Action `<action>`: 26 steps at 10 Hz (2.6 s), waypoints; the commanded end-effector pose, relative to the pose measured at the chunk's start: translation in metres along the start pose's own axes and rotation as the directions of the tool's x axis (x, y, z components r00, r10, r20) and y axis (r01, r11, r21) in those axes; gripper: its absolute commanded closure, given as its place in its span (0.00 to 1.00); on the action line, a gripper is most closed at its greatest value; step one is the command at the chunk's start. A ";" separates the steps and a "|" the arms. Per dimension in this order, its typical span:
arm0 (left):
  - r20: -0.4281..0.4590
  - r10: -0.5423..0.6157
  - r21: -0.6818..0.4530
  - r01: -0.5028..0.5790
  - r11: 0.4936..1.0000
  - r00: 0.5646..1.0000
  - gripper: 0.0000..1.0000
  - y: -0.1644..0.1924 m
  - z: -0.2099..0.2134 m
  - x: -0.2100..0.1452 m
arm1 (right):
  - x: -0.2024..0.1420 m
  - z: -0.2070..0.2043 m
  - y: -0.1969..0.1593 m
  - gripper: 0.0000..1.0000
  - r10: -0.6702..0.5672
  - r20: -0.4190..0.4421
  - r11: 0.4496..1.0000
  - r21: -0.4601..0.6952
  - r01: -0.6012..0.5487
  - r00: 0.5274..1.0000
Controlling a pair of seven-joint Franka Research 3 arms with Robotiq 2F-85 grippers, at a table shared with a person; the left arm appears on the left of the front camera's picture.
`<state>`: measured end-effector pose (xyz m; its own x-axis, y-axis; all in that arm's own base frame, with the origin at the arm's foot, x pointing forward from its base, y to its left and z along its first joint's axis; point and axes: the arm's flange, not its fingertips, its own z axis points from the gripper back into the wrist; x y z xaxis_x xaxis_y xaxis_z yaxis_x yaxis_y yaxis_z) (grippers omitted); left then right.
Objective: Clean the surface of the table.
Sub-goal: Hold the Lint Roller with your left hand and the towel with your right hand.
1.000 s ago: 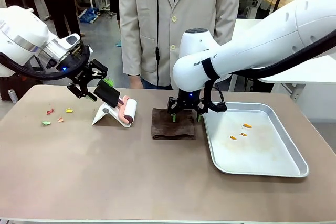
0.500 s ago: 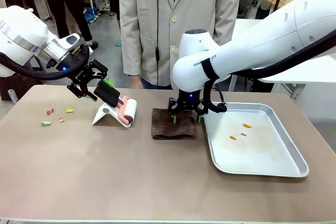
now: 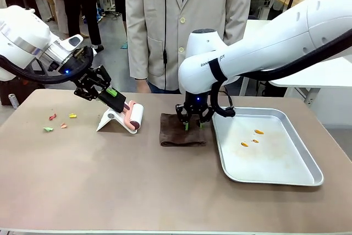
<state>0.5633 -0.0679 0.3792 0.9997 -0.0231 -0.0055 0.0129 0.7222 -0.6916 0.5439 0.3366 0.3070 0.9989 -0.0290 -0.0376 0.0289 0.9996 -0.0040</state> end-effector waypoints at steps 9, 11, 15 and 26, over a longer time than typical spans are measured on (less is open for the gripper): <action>0.053 -0.035 -0.035 0.037 0.999 0.998 1.00 -0.002 0.004 -0.011 | 0.004 -0.004 -0.003 1.00 -0.013 -0.028 0.999 0.032 0.014 1.000; 0.067 -0.056 -0.074 0.061 0.995 0.996 1.00 -0.004 0.008 -0.013 | 0.006 0.008 -0.019 1.00 -0.032 -0.035 0.985 0.168 0.037 0.999; 0.137 -0.126 -0.195 0.152 0.969 0.982 1.00 -0.010 0.023 -0.020 | -0.007 0.043 -0.067 1.00 -0.026 -0.022 0.905 0.425 0.032 0.999; 0.093 -0.122 -0.632 0.153 0.760 0.988 1.00 0.080 0.128 -0.085 | -0.125 0.113 -0.247 1.00 0.164 0.127 -0.061 0.991 -0.119 0.978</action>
<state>0.4976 0.0677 0.4166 0.9893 -0.0605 0.1329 0.1403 0.1417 -0.9799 0.4237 0.1218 0.4275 0.9856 0.1401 0.0942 -0.0972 0.0143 0.9952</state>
